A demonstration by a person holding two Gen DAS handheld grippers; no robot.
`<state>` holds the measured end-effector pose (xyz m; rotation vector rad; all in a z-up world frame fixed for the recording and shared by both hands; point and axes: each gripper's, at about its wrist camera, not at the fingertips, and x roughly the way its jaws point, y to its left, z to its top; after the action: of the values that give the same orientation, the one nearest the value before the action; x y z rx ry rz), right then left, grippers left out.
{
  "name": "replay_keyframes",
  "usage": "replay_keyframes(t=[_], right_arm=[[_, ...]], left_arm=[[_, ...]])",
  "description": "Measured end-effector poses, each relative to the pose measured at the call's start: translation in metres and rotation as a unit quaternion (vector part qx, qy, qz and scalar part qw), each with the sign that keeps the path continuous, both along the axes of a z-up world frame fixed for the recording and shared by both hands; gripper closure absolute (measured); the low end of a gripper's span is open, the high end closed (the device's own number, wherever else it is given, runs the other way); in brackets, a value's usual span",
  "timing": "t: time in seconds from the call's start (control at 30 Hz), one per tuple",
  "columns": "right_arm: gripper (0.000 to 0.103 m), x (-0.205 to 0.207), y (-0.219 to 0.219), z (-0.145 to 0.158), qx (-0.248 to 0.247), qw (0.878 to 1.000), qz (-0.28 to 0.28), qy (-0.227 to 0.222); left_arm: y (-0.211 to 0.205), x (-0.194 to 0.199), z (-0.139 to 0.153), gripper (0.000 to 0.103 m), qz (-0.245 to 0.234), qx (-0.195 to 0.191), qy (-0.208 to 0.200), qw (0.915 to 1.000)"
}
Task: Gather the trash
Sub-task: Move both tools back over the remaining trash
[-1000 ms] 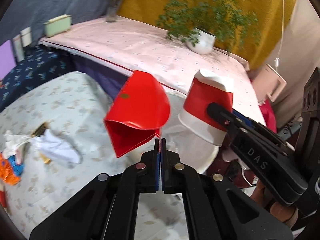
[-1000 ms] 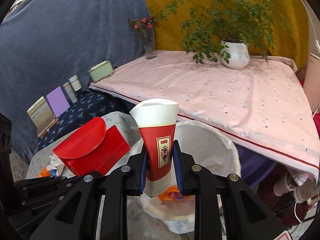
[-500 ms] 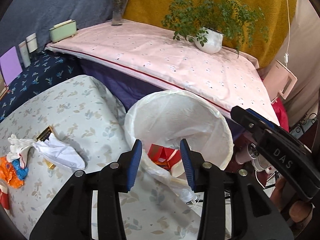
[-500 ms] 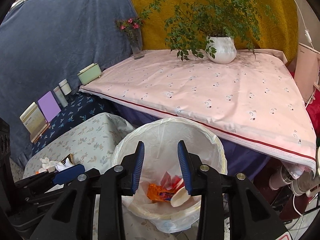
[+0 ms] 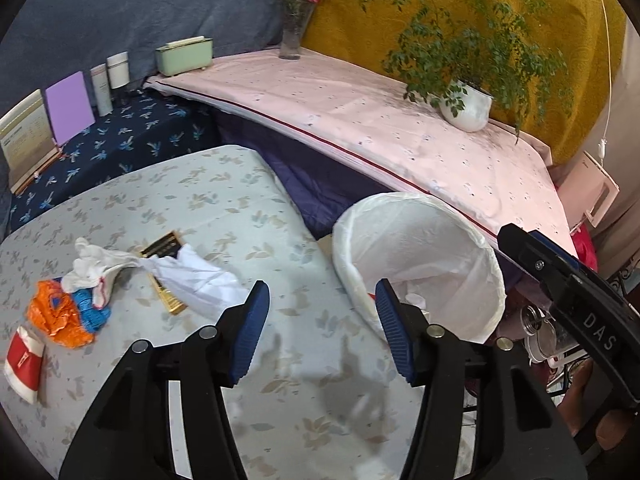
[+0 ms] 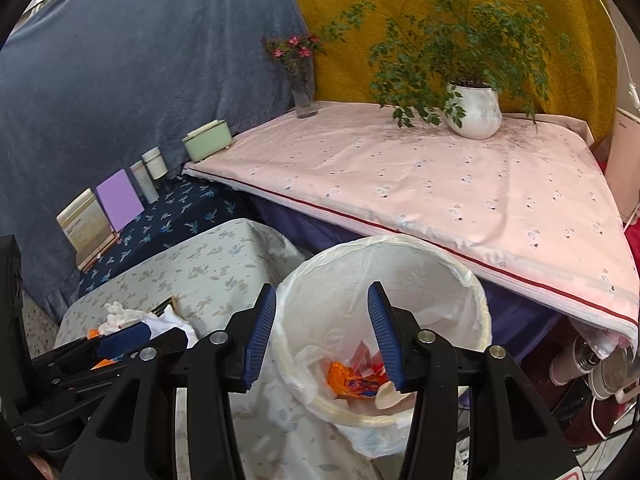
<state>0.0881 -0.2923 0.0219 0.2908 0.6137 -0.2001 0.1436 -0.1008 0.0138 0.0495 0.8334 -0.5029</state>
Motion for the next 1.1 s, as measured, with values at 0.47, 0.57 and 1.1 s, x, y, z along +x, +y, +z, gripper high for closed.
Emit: replay_keyframes(t=[0.47,0.57,1.1], right_arm=[[0.056,0.009,0.077,0.009,-0.015,0.998,0.062,0.003],[0.056,0.011,0.093,0.008,-0.017,0.997,0.075,0.007],[0.056,0.025,0.164,-0.006,-0.023,0.991,0.125,0.031]], left_arm=[[0.092,-0.006,0.005,0.036,0.078,0.008,-0.017,0.9968],[0.112,-0.007,0.003,0.033,0.098,0.012,-0.018,0.995],[0.222,-0.011,-0.024,0.017,0.174,0.065,-0.02,0.9824]])
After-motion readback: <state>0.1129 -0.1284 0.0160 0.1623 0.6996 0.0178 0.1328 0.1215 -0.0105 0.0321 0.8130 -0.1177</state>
